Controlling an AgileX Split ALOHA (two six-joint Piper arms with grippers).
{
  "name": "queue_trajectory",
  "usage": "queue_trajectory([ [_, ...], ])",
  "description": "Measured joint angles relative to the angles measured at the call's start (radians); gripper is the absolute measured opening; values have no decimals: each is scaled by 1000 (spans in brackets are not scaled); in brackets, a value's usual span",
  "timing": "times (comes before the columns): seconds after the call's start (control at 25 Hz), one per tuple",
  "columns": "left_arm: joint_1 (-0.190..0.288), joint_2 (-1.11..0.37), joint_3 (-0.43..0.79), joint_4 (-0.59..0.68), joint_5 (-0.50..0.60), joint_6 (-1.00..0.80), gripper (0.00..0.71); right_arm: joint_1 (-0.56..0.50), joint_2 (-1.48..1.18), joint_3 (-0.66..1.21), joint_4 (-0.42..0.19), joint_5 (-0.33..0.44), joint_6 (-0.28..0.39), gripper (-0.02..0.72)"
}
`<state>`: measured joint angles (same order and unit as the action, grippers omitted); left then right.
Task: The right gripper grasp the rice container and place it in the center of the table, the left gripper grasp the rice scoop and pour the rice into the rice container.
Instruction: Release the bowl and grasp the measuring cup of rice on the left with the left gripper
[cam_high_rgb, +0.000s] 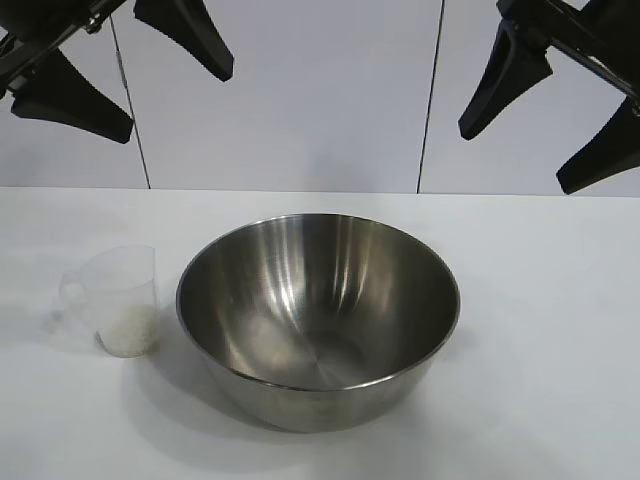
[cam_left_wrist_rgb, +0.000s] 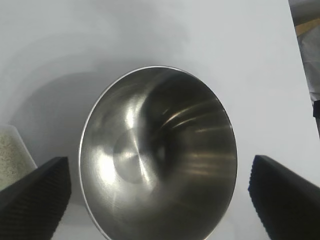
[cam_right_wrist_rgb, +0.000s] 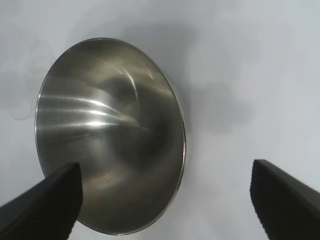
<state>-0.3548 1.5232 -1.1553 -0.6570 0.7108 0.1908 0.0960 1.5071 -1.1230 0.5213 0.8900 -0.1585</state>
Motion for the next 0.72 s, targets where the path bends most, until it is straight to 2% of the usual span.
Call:
queue_trajectory([
  [0.36, 0, -2, 0, 3, 0, 130, 694, -1, 0, 0, 0, -11, 0, 631],
  [0.52, 0, -47, 5, 43, -15, 191, 694, -1, 0, 0, 0, -14, -4, 631],
  [0.64, 0, -114, 56, 96, -94, 209, 694, -1, 0, 0, 0, -16, -9, 631],
  [0.72, 0, -166, 131, 119, -188, 216, 694, -1, 0, 0, 0, -18, -11, 631],
])
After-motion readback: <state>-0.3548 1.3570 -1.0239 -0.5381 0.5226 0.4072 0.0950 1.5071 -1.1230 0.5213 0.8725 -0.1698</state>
